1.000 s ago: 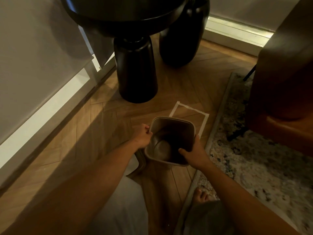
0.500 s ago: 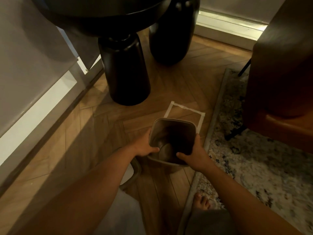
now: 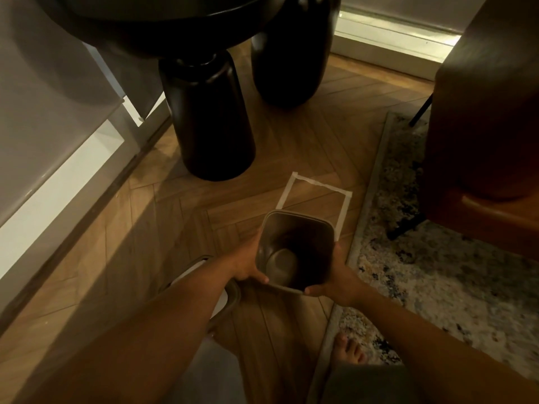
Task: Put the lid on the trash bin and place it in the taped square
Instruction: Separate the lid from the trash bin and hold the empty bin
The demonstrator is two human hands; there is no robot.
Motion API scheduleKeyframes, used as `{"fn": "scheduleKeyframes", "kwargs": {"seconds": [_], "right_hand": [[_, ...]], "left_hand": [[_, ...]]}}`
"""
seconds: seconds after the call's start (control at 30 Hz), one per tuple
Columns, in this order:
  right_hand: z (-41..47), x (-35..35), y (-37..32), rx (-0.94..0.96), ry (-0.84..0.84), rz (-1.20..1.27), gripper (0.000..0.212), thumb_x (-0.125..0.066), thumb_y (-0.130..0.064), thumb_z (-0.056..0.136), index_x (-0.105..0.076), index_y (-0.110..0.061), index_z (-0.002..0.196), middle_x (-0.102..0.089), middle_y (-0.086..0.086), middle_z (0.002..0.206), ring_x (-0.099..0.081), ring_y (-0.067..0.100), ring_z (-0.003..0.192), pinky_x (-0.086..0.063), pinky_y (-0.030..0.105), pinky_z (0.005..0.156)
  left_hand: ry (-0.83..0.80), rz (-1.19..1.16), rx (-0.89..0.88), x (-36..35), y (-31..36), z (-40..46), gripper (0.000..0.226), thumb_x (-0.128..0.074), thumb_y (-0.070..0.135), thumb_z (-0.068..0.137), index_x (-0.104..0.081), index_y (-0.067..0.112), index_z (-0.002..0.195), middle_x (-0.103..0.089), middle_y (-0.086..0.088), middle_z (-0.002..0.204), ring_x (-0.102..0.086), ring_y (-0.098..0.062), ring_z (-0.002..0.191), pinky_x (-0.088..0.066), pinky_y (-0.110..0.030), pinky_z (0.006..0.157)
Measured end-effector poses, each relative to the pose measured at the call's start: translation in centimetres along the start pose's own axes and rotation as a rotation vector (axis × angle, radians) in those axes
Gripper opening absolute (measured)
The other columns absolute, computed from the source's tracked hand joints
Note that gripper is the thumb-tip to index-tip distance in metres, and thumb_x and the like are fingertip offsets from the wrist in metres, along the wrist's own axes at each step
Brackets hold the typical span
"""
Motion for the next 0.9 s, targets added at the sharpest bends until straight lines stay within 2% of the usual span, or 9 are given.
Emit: {"fn": "scheduleKeyframes", "kwargs": {"seconds": [0.1, 0.27, 0.33, 0.4, 0.5, 0.6, 0.7, 0.8, 0.9], "right_hand": [[-0.3, -1.0, 0.2, -0.005, -0.024, -0.01, 0.137, -0.095, -0.018, 0.058, 0.003, -0.03, 0.153, -0.022, 0.004, 0.158, -0.029, 0.026, 0.148, -0.038, 0.054, 0.116], [-0.6, -0.9, 0.4, -0.034, -0.017, -0.017, 0.142, -0.095, -0.005, 0.06, 0.011, -0.021, 0.154, -0.018, 0.011, 0.162, -0.024, 0.029, 0.151, -0.032, 0.057, 0.119], [-0.7, -1.0, 0.7, -0.047, -0.039, -0.041, 0.146, -0.095, -0.003, 0.061, 0.016, -0.011, 0.155, -0.013, 0.01, 0.164, -0.022, 0.029, 0.152, -0.03, 0.054, 0.12], [-0.8, -1.3, 1.0, -0.05, -0.069, -0.083, 0.146, -0.096, -0.003, 0.06, 0.017, -0.004, 0.153, -0.009, 0.004, 0.16, -0.02, 0.03, 0.152, -0.027, 0.044, 0.122], [-0.9, -1.4, 1.8, -0.113, -0.1, -0.131, 0.15, -0.095, -0.009, 0.062, 0.024, -0.007, 0.153, -0.016, 0.004, 0.157, -0.027, 0.03, 0.148, -0.032, 0.03, 0.113], [-1.1, -1.3, 2.0, -0.15, -0.125, -0.175, 0.151, -0.093, -0.014, 0.067, 0.033, -0.007, 0.15, -0.015, 0.014, 0.164, -0.031, 0.032, 0.148, -0.034, 0.036, 0.116], [-1.4, -1.2, 1.4, -0.142, -0.137, -0.199, 0.149, -0.093, -0.014, 0.067, 0.029, -0.005, 0.152, -0.005, 0.013, 0.165, -0.026, 0.032, 0.149, -0.031, 0.034, 0.118], [-1.7, -1.2, 1.2, -0.134, -0.141, -0.169, 0.147, -0.094, -0.01, 0.065, 0.024, -0.007, 0.152, -0.007, 0.007, 0.161, -0.023, 0.03, 0.149, -0.029, 0.03, 0.116], [-2.1, -1.6, 1.2, -0.137, -0.172, -0.215, 0.147, -0.092, -0.014, 0.069, 0.03, -0.005, 0.15, -0.002, 0.014, 0.164, -0.022, 0.031, 0.151, -0.027, 0.039, 0.122]], "left_hand": [[0.0, 0.014, 0.006, -0.2, -0.7, 0.0, 0.139, -0.092, 0.04, 0.05, 0.003, 0.048, 0.15, -0.025, 0.002, 0.158, -0.028, -0.021, 0.143, -0.03, -0.038, 0.112], [0.001, 0.025, 0.006, -0.4, -0.3, 0.0, 0.138, -0.093, 0.039, 0.05, 0.002, 0.045, 0.151, -0.024, 0.001, 0.158, -0.028, -0.023, 0.143, -0.029, -0.039, 0.113], [-0.005, 0.04, 0.002, -0.5, -0.1, 0.0, 0.14, -0.093, 0.036, 0.052, 0.004, 0.041, 0.153, -0.021, 0.0, 0.159, -0.026, -0.023, 0.144, -0.028, -0.043, 0.116], [-0.018, 0.069, 0.017, -0.6, -0.1, 0.0, 0.142, -0.094, 0.033, 0.053, 0.005, 0.036, 0.155, -0.02, -0.003, 0.16, -0.025, -0.025, 0.145, -0.029, -0.047, 0.116], [-0.061, 0.093, 0.022, -0.9, -0.1, -0.2, 0.149, -0.096, 0.03, 0.051, 0.011, 0.035, 0.155, -0.017, -0.004, 0.162, -0.022, -0.026, 0.147, -0.029, -0.049, 0.117], [-0.059, 0.074, 0.022, -0.9, -0.1, -0.4, 0.148, -0.095, 0.025, 0.054, 0.011, 0.034, 0.155, -0.014, -0.004, 0.163, -0.019, -0.026, 0.148, -0.027, -0.047, 0.118], [-0.058, 0.041, 0.007, -0.8, 0.0, -0.5, 0.143, -0.094, 0.025, 0.054, 0.007, 0.04, 0.154, -0.022, -0.002, 0.16, -0.024, -0.024, 0.146, -0.027, -0.04, 0.115], [-0.067, 0.0, -0.013, -0.9, 0.1, -0.6, 0.141, -0.094, 0.026, 0.052, 0.003, 0.045, 0.152, -0.027, 0.0, 0.157, -0.027, -0.022, 0.144, -0.029, -0.039, 0.113], [-0.088, -0.037, -0.004, -1.1, -0.1, -0.9, 0.142, -0.093, 0.024, 0.051, 0.005, 0.048, 0.151, -0.028, 0.001, 0.156, -0.028, -0.022, 0.143, -0.031, -0.039, 0.113]]}}
Point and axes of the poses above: each hand's wrist, its own z-axis towards the middle knuckle, its own x-axis out of the back of the hand, y = z × x, the point moved 9 cm from there along z, towards the middle knuckle
